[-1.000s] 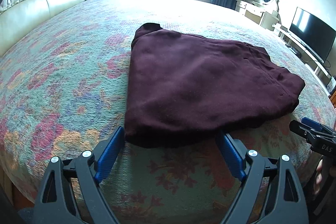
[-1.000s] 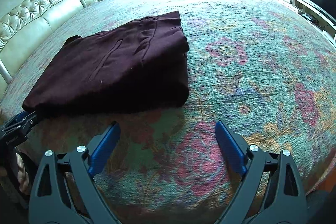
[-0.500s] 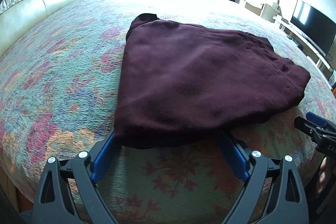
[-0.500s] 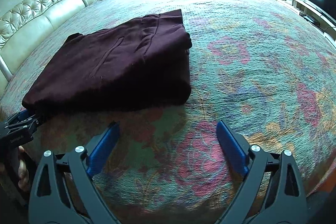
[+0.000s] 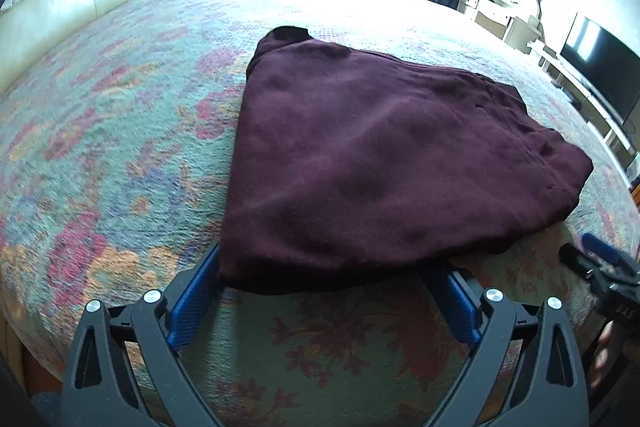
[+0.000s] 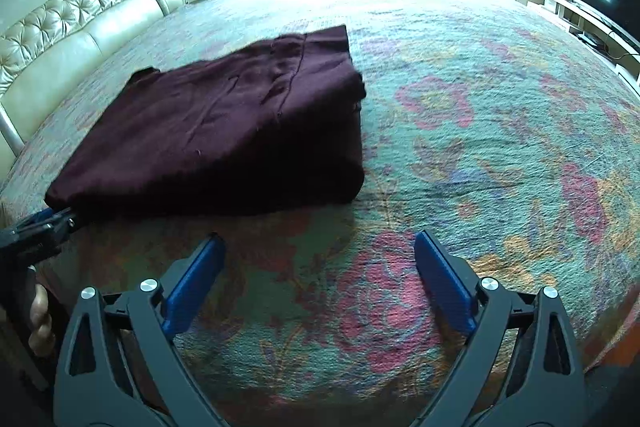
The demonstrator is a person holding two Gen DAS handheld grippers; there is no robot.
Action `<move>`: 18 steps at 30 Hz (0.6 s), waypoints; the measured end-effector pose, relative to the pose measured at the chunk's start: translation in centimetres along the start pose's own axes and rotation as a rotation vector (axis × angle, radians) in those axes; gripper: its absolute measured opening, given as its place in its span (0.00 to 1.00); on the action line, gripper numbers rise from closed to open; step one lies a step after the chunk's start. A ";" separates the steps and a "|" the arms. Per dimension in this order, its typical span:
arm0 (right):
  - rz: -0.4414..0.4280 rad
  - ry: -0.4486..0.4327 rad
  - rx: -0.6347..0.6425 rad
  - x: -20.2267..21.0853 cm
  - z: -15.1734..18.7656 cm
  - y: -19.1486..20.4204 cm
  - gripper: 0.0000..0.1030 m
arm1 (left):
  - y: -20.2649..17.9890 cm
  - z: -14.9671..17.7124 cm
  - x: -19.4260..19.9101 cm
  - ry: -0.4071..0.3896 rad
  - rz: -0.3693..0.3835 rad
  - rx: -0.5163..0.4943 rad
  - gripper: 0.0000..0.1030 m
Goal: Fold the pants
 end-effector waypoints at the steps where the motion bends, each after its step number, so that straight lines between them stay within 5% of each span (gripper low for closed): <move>1: -0.005 -0.012 -0.004 0.3 -0.2 0.0 0.93 | -0.2 -0.1 0.3 -0.015 -0.024 -0.020 0.92; 6: -0.009 -0.030 -0.002 0.8 -0.6 0.1 0.93 | -0.8 -0.7 1.6 -0.066 -0.097 -0.085 0.92; 18: -0.011 0.002 -0.004 0.5 0.0 0.1 0.93 | -1.1 -1.4 2.7 -0.096 -0.040 -0.065 0.92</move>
Point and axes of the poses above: each gripper's, at about its wrist camera, not at the fingertips, and x roughly against the way its jaws point, y to its left, z to its underside, the point moved 6 cm from there along -x, roughly the way its jaws point, and after that the axes turned 3 degrees about -x, right-handed, at the moved point
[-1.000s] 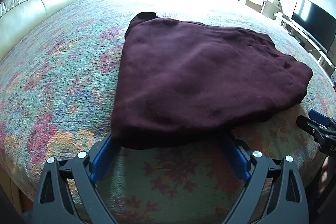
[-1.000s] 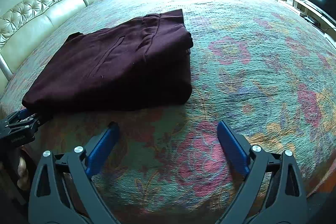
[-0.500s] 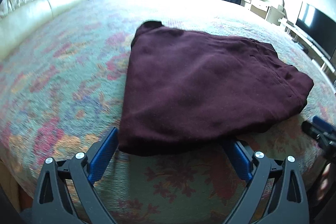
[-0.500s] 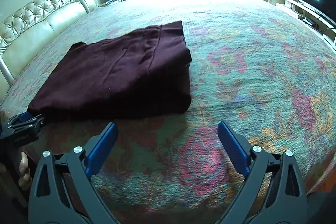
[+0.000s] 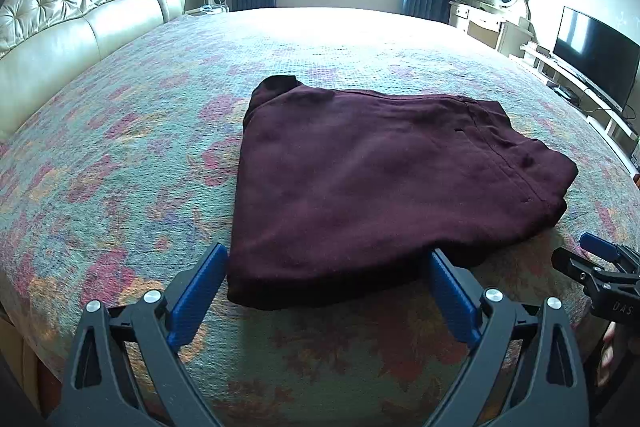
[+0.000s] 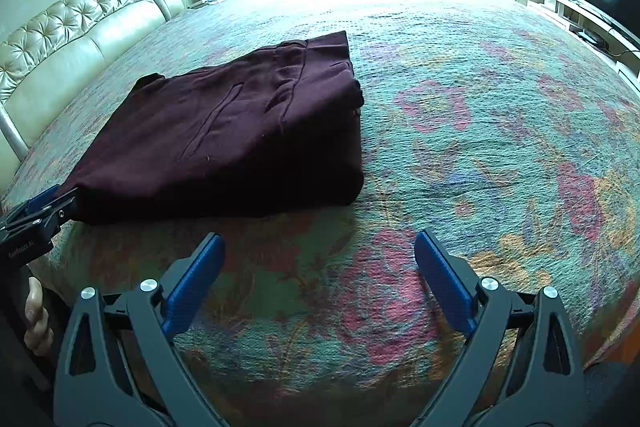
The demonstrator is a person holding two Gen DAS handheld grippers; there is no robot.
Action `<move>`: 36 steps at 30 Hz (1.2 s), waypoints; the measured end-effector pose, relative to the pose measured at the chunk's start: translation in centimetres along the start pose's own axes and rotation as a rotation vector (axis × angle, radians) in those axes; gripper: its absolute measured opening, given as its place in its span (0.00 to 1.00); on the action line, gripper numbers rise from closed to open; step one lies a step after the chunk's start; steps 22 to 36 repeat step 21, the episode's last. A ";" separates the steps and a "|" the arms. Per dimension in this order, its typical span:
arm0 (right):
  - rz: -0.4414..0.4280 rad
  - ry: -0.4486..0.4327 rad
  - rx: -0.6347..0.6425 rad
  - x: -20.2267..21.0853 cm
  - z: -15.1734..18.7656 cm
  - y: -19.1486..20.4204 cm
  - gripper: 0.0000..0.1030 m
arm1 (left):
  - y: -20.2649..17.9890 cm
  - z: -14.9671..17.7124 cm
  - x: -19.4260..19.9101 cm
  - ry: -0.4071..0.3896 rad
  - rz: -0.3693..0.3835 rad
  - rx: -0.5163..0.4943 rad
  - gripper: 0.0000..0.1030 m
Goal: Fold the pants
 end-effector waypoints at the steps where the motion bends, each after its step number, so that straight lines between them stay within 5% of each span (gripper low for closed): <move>1: 0.000 0.003 0.002 0.0 0.1 0.0 0.93 | 0.0 0.0 0.0 0.002 -0.002 -0.001 0.92; 8: -0.001 0.010 0.008 -0.2 0.4 0.2 0.93 | -0.4 0.2 0.4 0.006 -0.061 -0.021 0.92; 14: -0.009 0.027 0.013 0.0 0.3 0.4 0.93 | -1.4 -0.9 1.8 -0.048 -0.038 -0.061 0.92; 16: -0.025 0.018 0.003 1.1 -0.7 0.4 0.93 | -0.3 -2.0 2.0 -0.038 -0.025 -0.044 0.92; 21: -0.086 -0.084 -0.018 3.5 -8.3 -0.4 0.93 | 8.0 -6.7 -0.5 -0.071 -0.164 0.036 0.92; 36: -0.086 -0.084 -0.018 3.5 -8.3 -0.4 0.93 | 8.0 -6.7 -0.5 -0.071 -0.164 0.036 0.92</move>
Point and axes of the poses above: each gripper's, at about its wrist camera, not at the fingertips, and x roughly against the way its jaws point, y to its left, z to its underside, the point moved 6 cm from there along -x, roughly the way its jaws point, and after that the axes turned 3 degrees about -x, right-handed, at the moved point
